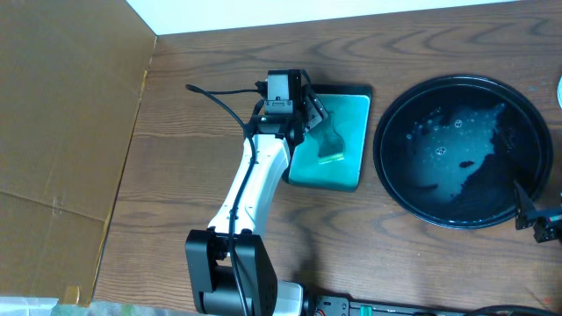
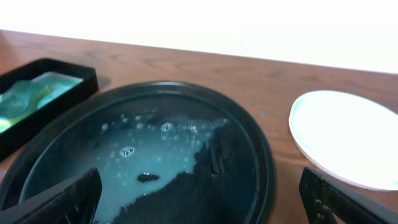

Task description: Clean dirty plates on tray and stack at the side

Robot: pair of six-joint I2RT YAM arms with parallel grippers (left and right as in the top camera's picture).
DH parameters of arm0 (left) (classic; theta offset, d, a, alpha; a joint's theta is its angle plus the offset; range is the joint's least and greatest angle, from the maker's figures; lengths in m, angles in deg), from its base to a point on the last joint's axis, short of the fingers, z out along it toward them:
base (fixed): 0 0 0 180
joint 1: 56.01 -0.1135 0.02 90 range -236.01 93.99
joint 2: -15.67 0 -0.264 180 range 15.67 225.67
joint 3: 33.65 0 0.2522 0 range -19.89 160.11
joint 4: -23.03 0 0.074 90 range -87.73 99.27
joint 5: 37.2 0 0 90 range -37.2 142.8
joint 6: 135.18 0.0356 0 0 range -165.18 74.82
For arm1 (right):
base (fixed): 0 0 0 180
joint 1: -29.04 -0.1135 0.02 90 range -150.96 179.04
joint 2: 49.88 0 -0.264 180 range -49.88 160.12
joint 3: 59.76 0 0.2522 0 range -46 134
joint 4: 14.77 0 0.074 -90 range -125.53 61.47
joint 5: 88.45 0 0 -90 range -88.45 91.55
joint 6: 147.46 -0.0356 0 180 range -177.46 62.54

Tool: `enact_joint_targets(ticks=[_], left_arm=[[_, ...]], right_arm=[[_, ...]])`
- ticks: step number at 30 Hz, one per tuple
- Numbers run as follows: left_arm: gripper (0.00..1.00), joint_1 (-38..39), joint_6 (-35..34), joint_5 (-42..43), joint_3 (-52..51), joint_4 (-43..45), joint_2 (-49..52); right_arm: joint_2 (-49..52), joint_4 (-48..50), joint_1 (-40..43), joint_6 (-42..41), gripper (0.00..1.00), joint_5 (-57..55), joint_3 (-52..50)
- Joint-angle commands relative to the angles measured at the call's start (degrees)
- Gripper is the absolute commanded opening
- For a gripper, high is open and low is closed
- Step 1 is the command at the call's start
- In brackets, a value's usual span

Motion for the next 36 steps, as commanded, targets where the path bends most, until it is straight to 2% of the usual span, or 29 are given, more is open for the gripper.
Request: enact_joint_targets(ticks=[1, 10, 18, 28, 36], left_arm=[[0.83, -0.2, 0.3, -0.7, 0.2, 0.0, 0.1], [0.83, -0.2, 0.3, -0.7, 0.2, 0.0, 0.1], [0.83, -0.2, 0.3, -0.7, 0.2, 0.0, 0.1], [0.83, -0.2, 0.3, -0.7, 0.2, 0.0, 0.1], [0.83, -0.2, 0.3, -0.7, 0.2, -0.2, 0.1]], right_arm=[[-4.6, 0.3, -0.5, 1.1, 0.99, -1.8, -1.9], [-12.3, 2.8, 1.3, 1.5, 0.99, -1.8, -7.1], [-19.4, -3.9, 3.7, 1.5, 0.99, -1.5, -7.3], [-19.5, -3.6, 6.2, 1.9, 0.99, -2.2, -7.3], [-19.5, -3.6, 11.9, 1.9, 0.99, -2.2, -7.3]])
